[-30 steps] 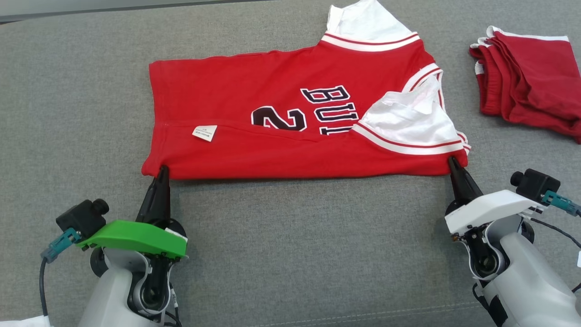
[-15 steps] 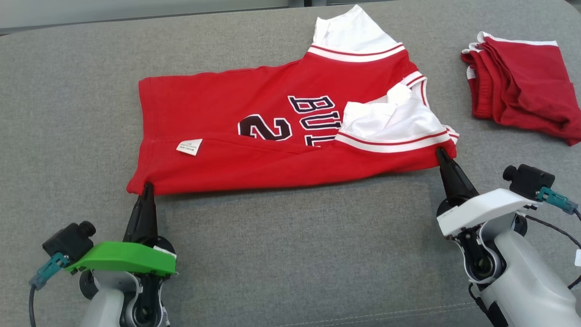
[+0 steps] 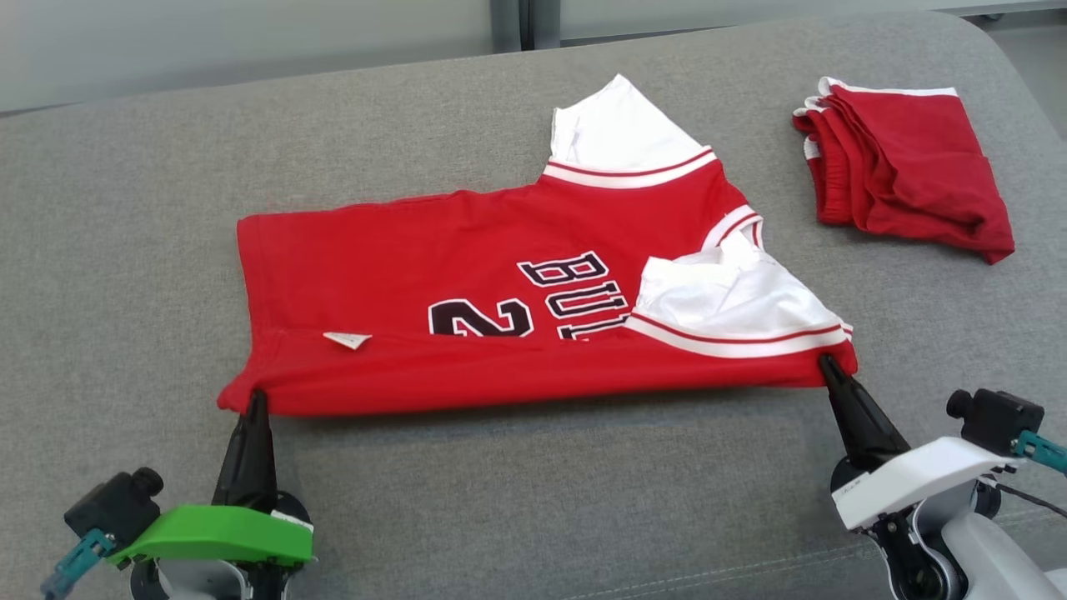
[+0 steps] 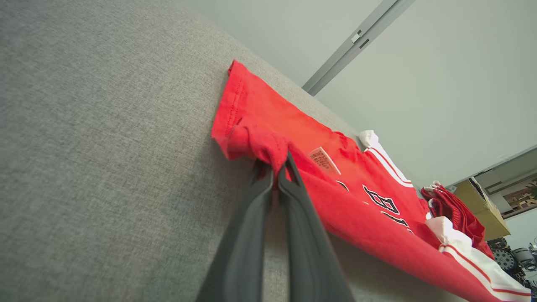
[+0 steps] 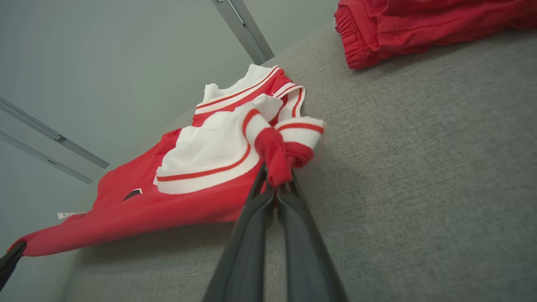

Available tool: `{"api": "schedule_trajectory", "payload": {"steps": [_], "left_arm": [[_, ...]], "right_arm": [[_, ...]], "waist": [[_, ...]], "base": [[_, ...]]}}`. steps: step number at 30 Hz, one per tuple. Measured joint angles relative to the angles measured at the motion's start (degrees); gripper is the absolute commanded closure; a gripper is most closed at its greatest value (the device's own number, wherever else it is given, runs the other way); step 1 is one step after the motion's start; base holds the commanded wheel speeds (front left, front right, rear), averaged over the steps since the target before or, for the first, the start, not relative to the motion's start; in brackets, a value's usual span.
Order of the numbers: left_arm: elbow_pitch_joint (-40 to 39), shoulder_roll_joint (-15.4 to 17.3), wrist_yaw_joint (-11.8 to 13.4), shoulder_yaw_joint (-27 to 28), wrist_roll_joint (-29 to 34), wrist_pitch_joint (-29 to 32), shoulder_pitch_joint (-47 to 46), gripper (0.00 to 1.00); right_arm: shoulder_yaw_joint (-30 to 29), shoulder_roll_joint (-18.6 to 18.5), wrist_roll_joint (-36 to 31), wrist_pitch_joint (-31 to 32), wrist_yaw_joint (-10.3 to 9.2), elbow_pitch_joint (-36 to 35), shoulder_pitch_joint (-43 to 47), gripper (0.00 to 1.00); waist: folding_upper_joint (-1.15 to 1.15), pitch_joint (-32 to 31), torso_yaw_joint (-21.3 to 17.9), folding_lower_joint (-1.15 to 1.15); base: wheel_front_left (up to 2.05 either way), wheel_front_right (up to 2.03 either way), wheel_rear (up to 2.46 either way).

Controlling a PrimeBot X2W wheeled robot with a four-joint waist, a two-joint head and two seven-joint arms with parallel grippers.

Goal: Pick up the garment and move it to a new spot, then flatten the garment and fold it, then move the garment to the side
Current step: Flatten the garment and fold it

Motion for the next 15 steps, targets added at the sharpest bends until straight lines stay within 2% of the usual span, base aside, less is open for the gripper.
{"api": "schedule_trajectory", "payload": {"steps": [8, 15], "left_arm": [[-1.63, -0.13, 0.88, -1.4, 0.25, 0.03, 4.36, 1.0], [-1.09, -0.18, 1.76, -3.36, 0.35, 1.62, 5.61, 1.0]], "right_arm": [[-0.67, -0.68, 0.27, 0.0, -0.03, -3.55, 5.57, 1.0], [-0.31, -1.33, 0.29, 0.57, -0.24, -3.37, 7.22, 1.0]], "waist": [[0.0, -1.21, 0.22, 0.0], [0.0, -1.48, 1.76, 0.0]], "base": [[0.0, 0.0, 0.0], [0.0, 0.0, 0.0]]}}
